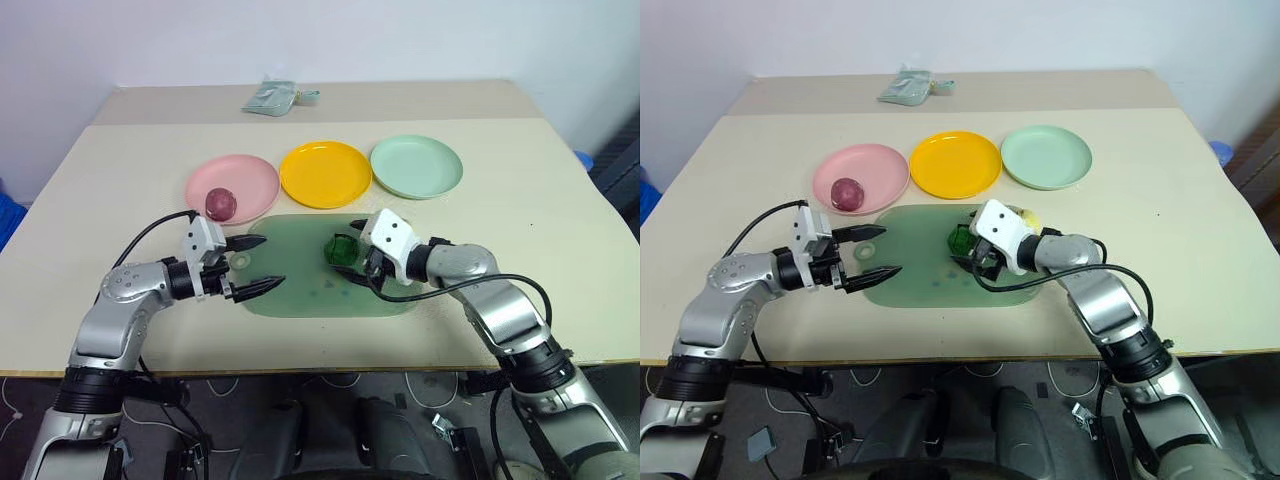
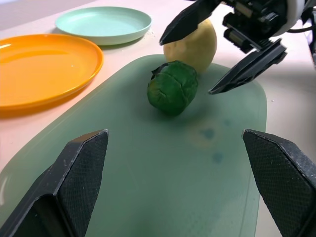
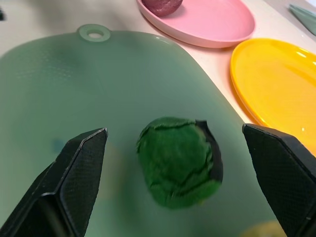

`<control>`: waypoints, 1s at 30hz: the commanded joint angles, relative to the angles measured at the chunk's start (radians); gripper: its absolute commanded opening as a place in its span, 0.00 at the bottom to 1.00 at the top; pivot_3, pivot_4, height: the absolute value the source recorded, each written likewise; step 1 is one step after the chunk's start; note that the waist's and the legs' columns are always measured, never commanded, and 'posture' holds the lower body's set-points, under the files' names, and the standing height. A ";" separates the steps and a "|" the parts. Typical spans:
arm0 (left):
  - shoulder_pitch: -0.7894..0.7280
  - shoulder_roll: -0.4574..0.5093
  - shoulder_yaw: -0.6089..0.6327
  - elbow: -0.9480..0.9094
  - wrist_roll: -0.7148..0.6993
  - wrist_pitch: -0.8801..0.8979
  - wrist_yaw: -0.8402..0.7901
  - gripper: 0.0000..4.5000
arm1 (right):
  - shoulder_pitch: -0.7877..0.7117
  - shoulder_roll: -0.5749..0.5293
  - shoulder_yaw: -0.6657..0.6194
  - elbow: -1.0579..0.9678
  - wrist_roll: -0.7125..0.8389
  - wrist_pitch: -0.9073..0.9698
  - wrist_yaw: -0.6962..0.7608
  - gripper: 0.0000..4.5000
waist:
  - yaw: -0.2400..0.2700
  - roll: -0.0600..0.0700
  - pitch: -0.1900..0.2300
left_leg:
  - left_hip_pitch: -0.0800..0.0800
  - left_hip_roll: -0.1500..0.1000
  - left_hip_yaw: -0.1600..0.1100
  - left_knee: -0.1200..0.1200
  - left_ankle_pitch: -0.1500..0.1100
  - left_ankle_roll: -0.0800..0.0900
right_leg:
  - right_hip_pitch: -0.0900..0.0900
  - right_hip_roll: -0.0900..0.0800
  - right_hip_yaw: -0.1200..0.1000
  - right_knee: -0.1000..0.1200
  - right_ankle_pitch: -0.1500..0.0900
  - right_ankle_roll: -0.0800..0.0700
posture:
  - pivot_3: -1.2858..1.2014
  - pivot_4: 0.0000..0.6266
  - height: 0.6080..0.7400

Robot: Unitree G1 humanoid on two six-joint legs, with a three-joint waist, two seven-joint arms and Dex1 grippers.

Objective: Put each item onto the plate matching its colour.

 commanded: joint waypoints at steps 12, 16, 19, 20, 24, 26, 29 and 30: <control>0.049 0.004 0.034 -0.097 -0.015 -0.017 0.048 1.00 | -0.081 0.011 0.092 0.049 -0.146 0.019 0.034 0.87 | 0.001 0.000 0.000 | 0.000 0.000 0.000 0.000 0.000 0.000 | 0.000 0.000 0.000 0.000 0.000 0.000 | 0.52 0.24 1.00; 0.043 0.000 0.027 -0.097 -0.014 -0.015 0.057 1.00 | -0.087 0.023 0.086 0.050 -0.153 0.028 0.033 0.49 | 0.000 0.000 0.000 | 0.000 0.000 0.000 0.000 0.000 0.000 | 0.000 0.000 0.000 0.000 0.000 0.000 | 0.52 0.24 1.00; 0.035 -0.005 0.021 -0.091 -0.012 -0.015 0.060 1.00 | -0.084 0.028 0.078 0.040 -0.152 0.030 0.029 0.37 | 0.000 0.000 0.000 | 0.000 0.000 0.000 0.000 0.000 0.000 | 0.000 0.000 0.000 0.000 0.000 0.000 | 0.52 0.24 1.00; 0.033 -0.006 0.019 -0.090 -0.013 -0.014 0.060 1.00 | -0.084 0.032 0.070 0.030 -0.147 0.036 0.026 0.37 | 0.000 0.000 0.000 | 0.000 0.000 0.000 0.000 0.000 0.000 | 0.000 0.000 0.000 0.000 0.000 0.000 | 0.52 0.24 1.00; 0.028 -0.009 0.017 -0.087 -0.014 -0.012 0.061 1.00 | -0.095 0.079 -0.022 -0.033 -0.058 0.107 0.019 0.37 | 0.001 0.000 0.000 | 0.000 0.000 0.000 0.000 0.000 0.000 | 0.000 0.000 0.000 0.000 0.000 0.000 | 0.52 0.24 1.00; 0.024 -0.012 0.018 -0.081 -0.015 -0.012 0.063 1.00 | -0.129 0.135 -0.122 -0.065 0.045 0.161 0.014 0.37 | 0.000 0.000 0.000 | 0.000 0.000 0.000 0.000 0.000 0.000 | 0.000 0.000 0.000 0.000 0.000 0.000 | 0.52 0.24 1.00; 0.019 -0.020 0.016 -0.075 -0.015 -0.011 0.067 1.00 | -0.248 0.177 -0.270 0.024 0.104 0.153 -0.056 0.37 | -0.001 0.001 0.001 | 0.000 0.000 0.000 0.000 0.000 0.000 | 0.000 0.000 0.000 0.000 0.000 0.000 | 0.52 0.24 1.00; 0.017 -0.023 0.016 -0.075 -0.015 -0.010 0.070 1.00 | -0.294 0.170 -0.308 0.088 0.109 0.121 -0.073 0.37 | -0.001 0.001 0.001 | 0.000 0.000 0.000 0.000 0.000 0.000 | 0.000 0.000 0.000 0.000 0.000 0.000 | 0.52 0.24 1.00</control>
